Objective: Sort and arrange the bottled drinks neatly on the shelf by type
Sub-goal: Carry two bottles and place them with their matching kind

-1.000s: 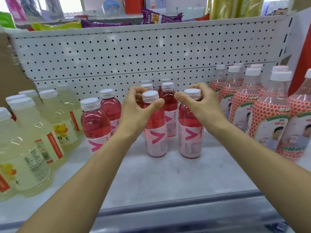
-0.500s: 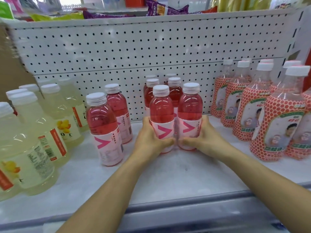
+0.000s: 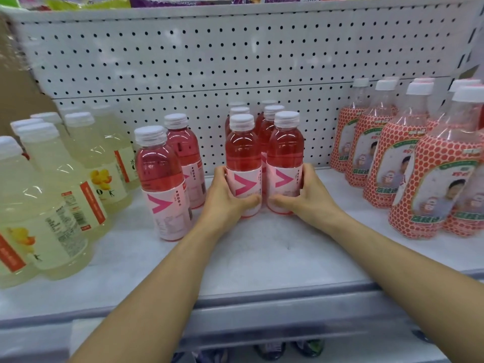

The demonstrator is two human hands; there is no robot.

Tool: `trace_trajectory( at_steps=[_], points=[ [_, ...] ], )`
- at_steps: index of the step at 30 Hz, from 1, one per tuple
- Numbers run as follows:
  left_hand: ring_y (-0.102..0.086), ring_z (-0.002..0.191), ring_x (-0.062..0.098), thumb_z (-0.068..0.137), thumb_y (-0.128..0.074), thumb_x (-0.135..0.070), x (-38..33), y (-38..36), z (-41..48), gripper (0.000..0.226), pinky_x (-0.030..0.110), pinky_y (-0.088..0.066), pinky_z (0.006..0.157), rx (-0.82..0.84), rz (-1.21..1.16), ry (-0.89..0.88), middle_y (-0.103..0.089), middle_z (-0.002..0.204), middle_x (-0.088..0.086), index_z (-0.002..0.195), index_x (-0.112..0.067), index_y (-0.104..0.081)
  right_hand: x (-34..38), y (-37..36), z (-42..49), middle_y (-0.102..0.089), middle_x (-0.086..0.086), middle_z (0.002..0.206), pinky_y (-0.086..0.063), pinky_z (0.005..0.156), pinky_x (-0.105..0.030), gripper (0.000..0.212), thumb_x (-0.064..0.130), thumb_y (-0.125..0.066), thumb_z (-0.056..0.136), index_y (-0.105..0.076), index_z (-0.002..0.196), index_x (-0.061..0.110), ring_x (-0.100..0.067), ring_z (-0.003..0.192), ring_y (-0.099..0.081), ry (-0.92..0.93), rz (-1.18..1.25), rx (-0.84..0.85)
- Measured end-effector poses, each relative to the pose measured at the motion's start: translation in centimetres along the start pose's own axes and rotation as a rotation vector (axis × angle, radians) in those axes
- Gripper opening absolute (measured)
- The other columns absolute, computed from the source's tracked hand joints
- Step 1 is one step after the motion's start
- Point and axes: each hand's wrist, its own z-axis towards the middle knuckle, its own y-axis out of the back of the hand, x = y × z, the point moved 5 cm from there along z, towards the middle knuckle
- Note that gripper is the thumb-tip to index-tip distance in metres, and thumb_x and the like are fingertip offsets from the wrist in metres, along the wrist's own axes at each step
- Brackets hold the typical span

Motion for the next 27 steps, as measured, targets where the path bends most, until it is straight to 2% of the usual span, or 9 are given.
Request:
trace_trajectory(
  at_steps=[8,12,15,17,19,21,23,25,27],
  points=[
    [-0.064,0.096,-0.002,0.074,-0.087,-0.013,-0.8,0.0,-0.6,0.065,0.012,-0.05,0.076,0.007,0.004,0.02,-0.064,0.107,-0.016,0.121,-0.028,-0.044,0.5,-0.1,-0.5,-0.061,0.015,0.112,-0.051,0.09,-0.019,0.075,0.028,-0.088,0.07,-0.042,0.129,0.019,0.005,0.101,-0.061,-0.001,0.041,0.038],
    [-0.059,0.112,0.007,0.074,-0.085,-0.036,-2.5,0.6,-2.2,0.07,0.031,-0.05,0.098,0.037,0.119,0.03,-0.06,0.125,-0.012,0.129,-0.029,-0.043,2.4,1.3,-1.6,-0.047,0.006,0.135,-0.041,0.103,-0.029,0.085,0.06,-0.07,0.078,-0.032,0.144,0.023,-0.009,0.124,-0.048,0.118,-0.015,-0.166],
    [-0.05,0.117,0.006,0.082,-0.078,-0.036,-4.3,2.6,-5.6,0.069,0.03,-0.046,0.101,-0.023,0.294,-0.127,-0.052,0.131,-0.009,0.14,-0.024,-0.042,5.6,2.2,-3.2,-0.044,0.003,0.129,-0.038,0.103,-0.029,0.067,0.051,-0.057,0.087,-0.039,0.139,0.013,-0.016,0.122,-0.046,0.369,-0.053,-0.371],
    [-0.051,0.101,0.011,0.082,-0.079,-0.026,-5.9,5.4,-8.3,0.051,0.029,-0.049,0.088,-0.264,0.386,-0.368,-0.051,0.112,-0.005,0.124,-0.018,-0.052,7.8,1.4,-4.2,-0.047,0.001,0.124,-0.041,0.098,-0.03,0.053,0.035,-0.057,0.091,-0.043,0.134,0.007,-0.02,0.116,-0.049,0.516,-0.045,-0.412],
    [-0.046,0.094,0.016,0.076,-0.083,-0.023,-5.6,8.5,-9.8,0.052,0.022,-0.043,0.083,-0.553,0.413,-0.468,-0.044,0.106,-0.003,0.114,-0.013,-0.049,9.8,-0.8,-4.9,-0.051,-0.003,0.122,-0.045,0.094,-0.03,0.044,0.023,-0.058,0.092,-0.046,0.13,0.005,-0.023,0.111,-0.053,0.622,-0.018,-0.355],
    [-0.044,0.104,0.016,0.068,-0.088,-0.027,-3.9,10.8,-9.2,0.071,0.019,-0.037,0.091,-0.673,0.387,-0.365,-0.039,0.114,-0.004,0.121,-0.011,-0.043,11.2,-3.6,-5.3,-0.053,-0.006,0.121,-0.048,0.094,-0.032,0.04,0.014,-0.06,0.091,-0.047,0.129,0.004,-0.023,0.11,-0.055,0.669,0.032,-0.254],
    [-0.048,0.115,0.014,0.06,-0.092,-0.029,-1.7,11.6,-7.2,0.088,0.023,-0.039,0.098,-0.521,0.343,-0.198,-0.044,0.123,-0.006,0.13,-0.018,-0.039,12.1,-6.5,-5.2,-0.051,-0.003,0.125,-0.046,0.101,-0.032,0.044,0.008,-0.059,0.091,-0.046,0.133,0.005,-0.02,0.116,-0.053,0.639,0.077,-0.146],
    [-0.063,0.109,0.012,0.061,-0.092,-0.026,0.2,11.6,-5.7,0.077,0.027,-0.051,0.091,-0.317,0.204,-0.041,-0.061,0.115,-0.01,0.118,-0.037,-0.042,12.1,-9.6,-4.2,-0.043,0.003,0.136,-0.039,0.111,-0.031,0.055,0.009,-0.059,0.092,-0.037,0.143,0.009,-0.015,0.128,-0.046,0.507,0.068,-0.013],
    [-0.07,0.091,0.004,0.065,-0.09,-0.03,1.4,12.4,-5.1,0.063,0.026,-0.057,0.076,-0.297,0.181,-0.011,-0.069,0.1,-0.011,0.108,-0.037,-0.046,11.5,-12.4,-3.0,-0.035,0.003,0.146,-0.032,0.116,-0.034,0.07,0.018,-0.062,0.09,-0.025,0.15,0.017,-0.013,0.137,-0.037,0.349,0.046,0.116]
  ],
)
